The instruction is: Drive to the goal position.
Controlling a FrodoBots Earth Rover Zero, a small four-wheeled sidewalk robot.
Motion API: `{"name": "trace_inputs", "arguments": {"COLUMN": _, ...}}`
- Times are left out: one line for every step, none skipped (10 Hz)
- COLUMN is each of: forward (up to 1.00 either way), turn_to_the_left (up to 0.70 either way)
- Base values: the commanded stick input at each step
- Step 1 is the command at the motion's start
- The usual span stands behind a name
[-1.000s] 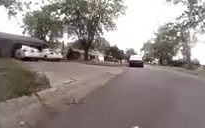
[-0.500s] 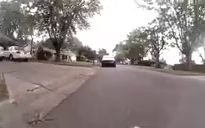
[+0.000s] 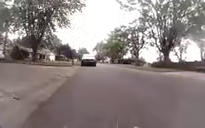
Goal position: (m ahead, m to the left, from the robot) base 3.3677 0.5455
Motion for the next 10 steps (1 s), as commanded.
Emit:
{"name": "trace_inputs", "arguments": {"forward": 0.7, "turn_to_the_left": -0.05}}
{"name": "trace_inputs", "arguments": {"forward": 0.7, "turn_to_the_left": -0.05}}
{"name": "trace_inputs", "arguments": {"forward": 0.7, "turn_to_the_left": -0.05}}
{"name": "trace_inputs", "arguments": {"forward": 0.7, "turn_to_the_left": -0.05}}
{"name": "trace_inputs", "arguments": {"forward": 0.7, "turn_to_the_left": -0.05}}
{"name": "trace_inputs", "arguments": {"forward": 0.7, "turn_to_the_left": -0.05}}
{"name": "trace_inputs", "arguments": {"forward": 0.7, "turn_to_the_left": -0.05}}
{"name": "trace_inputs", "arguments": {"forward": 0.7, "turn_to_the_left": -0.05}}
{"name": "trace_inputs", "arguments": {"forward": 0.7, "turn_to_the_left": -0.05}}
{"name": "trace_inputs", "arguments": {"forward": 0.7, "turn_to_the_left": -0.05}}
